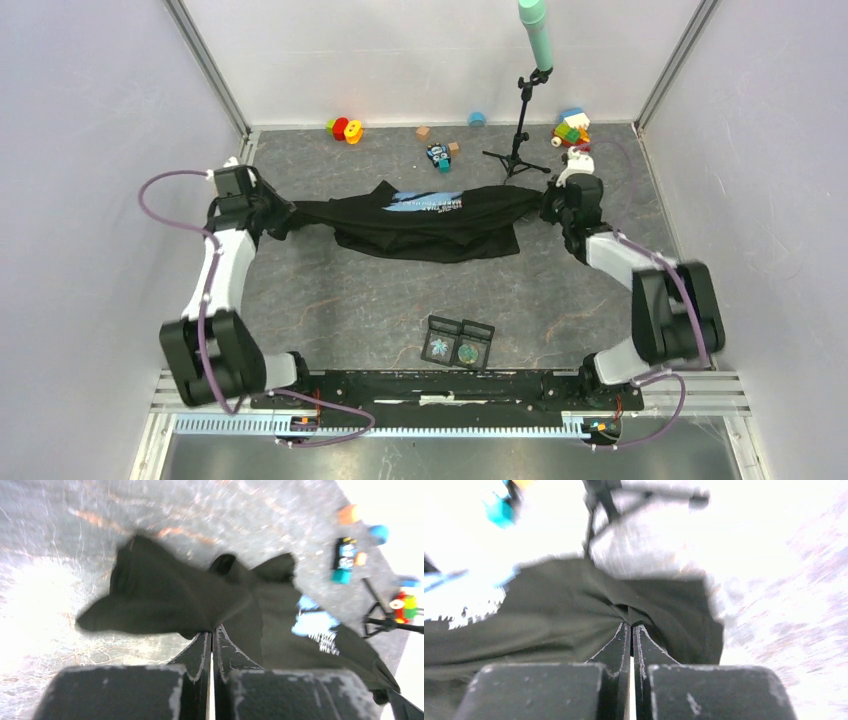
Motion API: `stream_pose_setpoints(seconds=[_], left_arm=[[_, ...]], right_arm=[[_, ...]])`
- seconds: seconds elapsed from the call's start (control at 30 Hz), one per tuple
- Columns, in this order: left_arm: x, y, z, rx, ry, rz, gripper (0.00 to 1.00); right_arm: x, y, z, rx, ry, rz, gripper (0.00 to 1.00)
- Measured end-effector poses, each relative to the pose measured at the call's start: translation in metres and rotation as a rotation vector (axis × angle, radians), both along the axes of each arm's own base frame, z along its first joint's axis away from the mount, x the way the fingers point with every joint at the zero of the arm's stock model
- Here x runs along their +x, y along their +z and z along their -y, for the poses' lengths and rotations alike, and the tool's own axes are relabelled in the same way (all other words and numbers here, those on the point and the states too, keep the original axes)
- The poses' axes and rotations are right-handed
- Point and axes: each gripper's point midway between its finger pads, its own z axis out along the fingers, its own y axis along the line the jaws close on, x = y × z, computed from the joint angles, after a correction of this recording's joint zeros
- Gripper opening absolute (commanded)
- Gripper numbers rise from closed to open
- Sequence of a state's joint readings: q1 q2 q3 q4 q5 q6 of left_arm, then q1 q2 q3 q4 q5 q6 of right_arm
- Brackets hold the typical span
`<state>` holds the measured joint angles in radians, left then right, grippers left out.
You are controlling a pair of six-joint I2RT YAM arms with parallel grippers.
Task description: Pin the brooch onto the clothing
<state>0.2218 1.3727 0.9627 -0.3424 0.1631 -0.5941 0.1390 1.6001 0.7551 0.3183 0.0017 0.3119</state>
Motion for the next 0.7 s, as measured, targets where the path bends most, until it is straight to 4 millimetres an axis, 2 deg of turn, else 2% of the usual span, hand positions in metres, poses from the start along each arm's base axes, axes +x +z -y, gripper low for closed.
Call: stream_pose_setpoints(seconds=[0.1,0.2,0.4,0.5,0.6,0.7], left_arm=[[-0.003,0.056,-0.002,0.04,0.014,0.126,0.02],[-0.004,0.115,-0.005,0.075,0.028,0.24,0.02],[-0.016,0.243,-0.002,0.107,0.028,0.477,0.02],[-0.029,0.313,0.005,0.118,0.003,0.608,0.02],[-0.052,0.38,0.016,0.137,-0.032,0.746,0.02],[-0.076,0.424,0.026,0.154,-0.058,0.841,0.02]], right_arm=[[-0.002,0.072,0.008,-0.008,-0.019,0.166,0.0],[-0.014,0.152,0.018,-0.016,-0.046,0.351,0.0],[-0.056,0.3,0.036,-0.043,-0.091,0.652,0.0],[-0.084,0.36,0.042,-0.052,-0.106,0.77,0.0],[-0.117,0.413,0.048,-0.059,-0.118,0.882,0.0],[-0.144,0.448,0.052,-0.061,-0.123,0.957,0.0]])
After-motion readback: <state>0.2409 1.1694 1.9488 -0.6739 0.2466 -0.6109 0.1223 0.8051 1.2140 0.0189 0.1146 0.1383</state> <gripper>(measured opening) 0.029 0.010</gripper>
